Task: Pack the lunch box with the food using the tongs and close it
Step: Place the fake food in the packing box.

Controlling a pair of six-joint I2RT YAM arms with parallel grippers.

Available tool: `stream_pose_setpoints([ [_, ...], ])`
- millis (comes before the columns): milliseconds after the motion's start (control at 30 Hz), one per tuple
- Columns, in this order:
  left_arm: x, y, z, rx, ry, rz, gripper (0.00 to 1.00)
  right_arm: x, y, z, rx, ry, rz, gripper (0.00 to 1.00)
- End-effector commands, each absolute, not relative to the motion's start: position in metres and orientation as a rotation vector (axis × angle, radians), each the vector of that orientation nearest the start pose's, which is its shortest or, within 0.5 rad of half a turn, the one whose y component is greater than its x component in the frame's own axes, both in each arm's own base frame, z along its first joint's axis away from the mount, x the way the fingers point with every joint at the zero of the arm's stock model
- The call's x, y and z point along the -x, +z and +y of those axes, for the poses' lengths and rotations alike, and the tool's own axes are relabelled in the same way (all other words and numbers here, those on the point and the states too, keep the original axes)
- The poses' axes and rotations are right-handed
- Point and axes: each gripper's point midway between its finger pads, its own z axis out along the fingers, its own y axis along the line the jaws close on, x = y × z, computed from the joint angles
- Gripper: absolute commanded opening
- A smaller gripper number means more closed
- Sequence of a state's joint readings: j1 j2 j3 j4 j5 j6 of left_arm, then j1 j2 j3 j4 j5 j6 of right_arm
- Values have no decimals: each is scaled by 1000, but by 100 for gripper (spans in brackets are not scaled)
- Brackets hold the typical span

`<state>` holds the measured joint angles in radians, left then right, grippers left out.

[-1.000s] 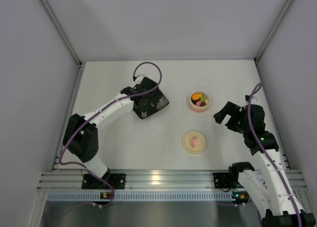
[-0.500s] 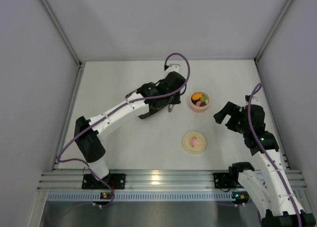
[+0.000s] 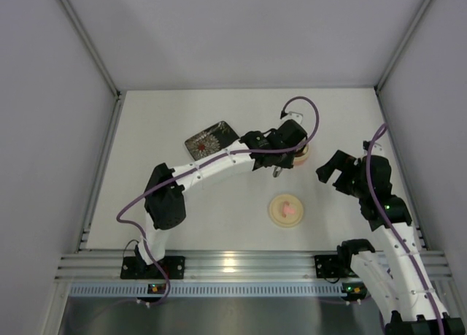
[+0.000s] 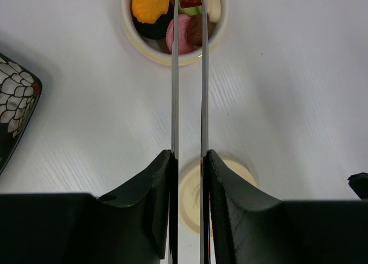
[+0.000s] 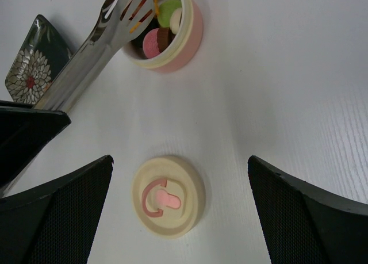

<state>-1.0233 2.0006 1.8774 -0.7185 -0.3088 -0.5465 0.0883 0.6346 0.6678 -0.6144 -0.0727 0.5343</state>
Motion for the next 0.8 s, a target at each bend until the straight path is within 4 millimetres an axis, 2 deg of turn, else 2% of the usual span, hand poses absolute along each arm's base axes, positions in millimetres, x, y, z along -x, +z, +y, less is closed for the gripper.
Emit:
stream_pose_setpoints([
  [0, -306, 216, -447, -415, -507, 2250, 27, -237, 190, 49, -446, 421, 2083, 99],
  [533, -310, 193, -456, -454, -471, 2280, 31, -238, 191, 47, -437, 405, 2085, 100],
  [767, -312, 192, -452, -447, -440, 2278, 35, -239, 194, 47, -431, 408, 2080, 99],
])
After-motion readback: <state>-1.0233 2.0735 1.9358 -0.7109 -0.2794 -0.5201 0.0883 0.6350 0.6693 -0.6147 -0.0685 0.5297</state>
